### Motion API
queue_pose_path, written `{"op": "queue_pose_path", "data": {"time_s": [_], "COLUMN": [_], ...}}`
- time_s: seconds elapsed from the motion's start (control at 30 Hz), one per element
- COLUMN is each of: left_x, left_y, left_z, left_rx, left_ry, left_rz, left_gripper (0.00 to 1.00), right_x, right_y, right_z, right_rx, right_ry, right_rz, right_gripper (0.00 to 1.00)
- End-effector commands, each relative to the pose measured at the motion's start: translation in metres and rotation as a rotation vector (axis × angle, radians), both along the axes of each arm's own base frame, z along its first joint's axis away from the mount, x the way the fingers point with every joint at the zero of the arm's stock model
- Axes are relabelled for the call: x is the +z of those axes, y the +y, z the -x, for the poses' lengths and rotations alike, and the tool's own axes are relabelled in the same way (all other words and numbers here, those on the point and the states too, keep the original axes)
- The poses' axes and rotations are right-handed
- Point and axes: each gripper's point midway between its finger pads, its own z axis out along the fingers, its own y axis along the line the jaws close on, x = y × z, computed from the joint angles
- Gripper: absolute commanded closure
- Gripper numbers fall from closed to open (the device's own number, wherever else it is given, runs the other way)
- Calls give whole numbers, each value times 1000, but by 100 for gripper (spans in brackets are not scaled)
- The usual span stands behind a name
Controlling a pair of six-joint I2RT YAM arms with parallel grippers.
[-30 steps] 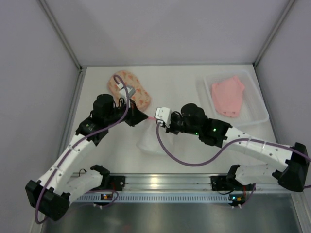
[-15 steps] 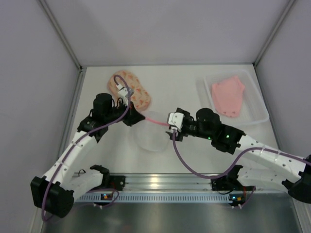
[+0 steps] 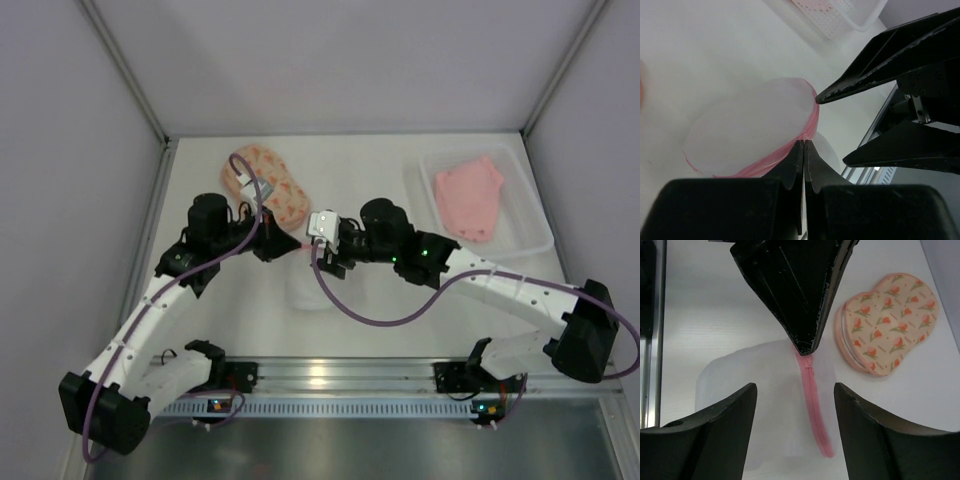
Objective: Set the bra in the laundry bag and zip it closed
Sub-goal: Zip the zipper on the laundry bag.
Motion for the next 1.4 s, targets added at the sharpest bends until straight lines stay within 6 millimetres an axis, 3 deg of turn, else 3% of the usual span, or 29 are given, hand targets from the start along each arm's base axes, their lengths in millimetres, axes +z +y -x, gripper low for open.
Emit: {"op": "queue_pose_path", "data": {"time_s": [0.0,0.1,0.27,0.37,0.4,0.5,0.53,0.63,0.8,0.93,1.07,1.17,1.37], "left_x": [36,38,36,36,36,38,38,34,10,24,29,31,15], "left_y": [-7,-9,-11,-11,-11,-11,-11,-7,-1,-15,-17,-19,-31], "left_z": [4,7,15,17,18,17,17,12,7,27,37,40,40], "left_rx": [-43,-61,-96,-103,-100,-90,-89,-54,-21,-163,-223,-251,-282], "left_ry": [-77,-79,-69,-67,-66,-72,-66,-77,-60,-41,-91,-109,-101], "left_rz": [68,76,87,91,90,92,92,75,21,94,99,99,57], "left_gripper": [100,100,100,100,100,100,100,100,100,100,64,55,52], "right_x": [9,-1,1,-3,-5,-12,-13,-8,6,9,10,11,16], "right_y": [14,17,20,21,21,18,16,9,-11,-16,-16,-13,-10], "right_z": [13,10,4,4,4,3,2,0,-1,2,1,6,8], "right_rx": [119,121,114,117,118,116,106,87,50,47,48,83,102], "right_ry": [-64,-87,-107,-93,-90,-78,-71,-69,-91,-91,-103,-95,-94], "right_rz": [-26,-4,-1,19,27,60,74,76,56,58,55,52,49], "right_gripper": [36,38,45,60,75,97,100,100,100,100,100,100,100]}}
